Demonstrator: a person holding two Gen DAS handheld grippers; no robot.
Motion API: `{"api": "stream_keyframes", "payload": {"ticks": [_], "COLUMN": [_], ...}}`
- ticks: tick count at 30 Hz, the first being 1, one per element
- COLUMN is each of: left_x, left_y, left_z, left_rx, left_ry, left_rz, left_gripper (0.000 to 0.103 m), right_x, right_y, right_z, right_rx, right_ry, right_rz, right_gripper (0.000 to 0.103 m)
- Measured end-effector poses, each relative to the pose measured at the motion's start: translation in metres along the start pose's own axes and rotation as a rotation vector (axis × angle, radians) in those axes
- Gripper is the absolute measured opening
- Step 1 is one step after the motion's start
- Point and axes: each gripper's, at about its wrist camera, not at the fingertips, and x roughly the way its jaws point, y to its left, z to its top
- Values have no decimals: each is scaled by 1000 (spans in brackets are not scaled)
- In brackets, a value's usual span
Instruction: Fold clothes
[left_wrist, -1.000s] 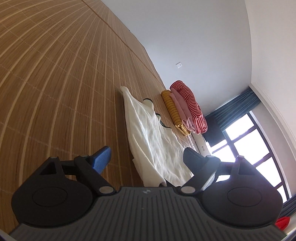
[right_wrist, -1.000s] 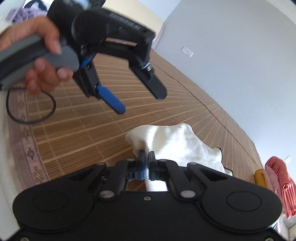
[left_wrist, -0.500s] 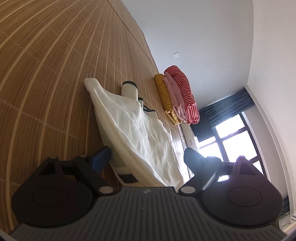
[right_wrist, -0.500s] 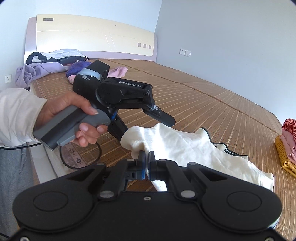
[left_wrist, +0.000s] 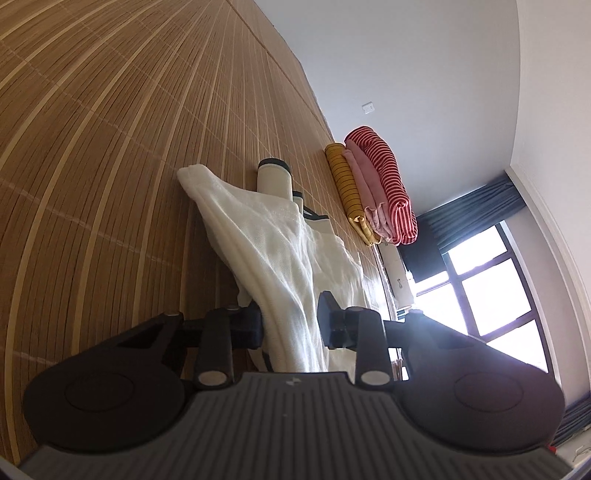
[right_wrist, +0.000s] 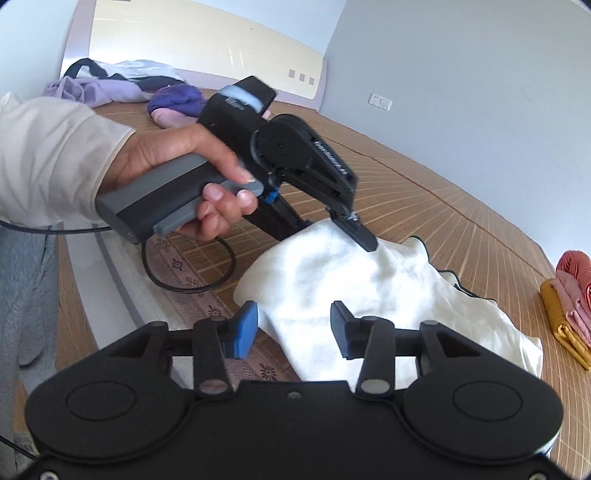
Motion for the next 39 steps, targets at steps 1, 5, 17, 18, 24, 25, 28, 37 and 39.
{"api": "stream_keyframes", "payload": {"ticks": [1, 5, 17, 18, 24, 25, 28, 37, 39], "left_x": [0, -4, -3, -3, -6, -7, -5, 57, 89], "left_y": [0, 0, 2, 2, 1, 0, -15, -128, -151], "left_z": [1, 3, 7, 7, 6, 7, 10, 13, 6], "left_rx": [-4, -9, -34, -33, -13, -7, 38, 279, 337], "left_ry": [3, 9, 33, 33, 35, 37, 34, 56, 77], "left_rz": [-4, -22, -59, -61, -53, -49, -44, -77, -66], "left_gripper": [33, 33, 33, 33, 33, 33, 33, 33, 33], "right_x": [3, 17, 47, 50, 60, 57, 44, -40, -51], "right_y": [5, 24, 21, 19, 12, 8, -10, -124, -153], "right_z": [0, -2, -4, -5, -5, -5, -3, -39, -63], "right_rx": [-17, -84, 0, 15, 37, 42, 100, 596, 723], "right_ry": [2, 12, 7, 4, 13, 7, -38, -273, -305], "right_rz": [-7, -33, -126, -140, -191, -194, -192, -191, -202], "right_gripper": [55, 60, 75, 75, 48, 30, 21, 21, 21]}}
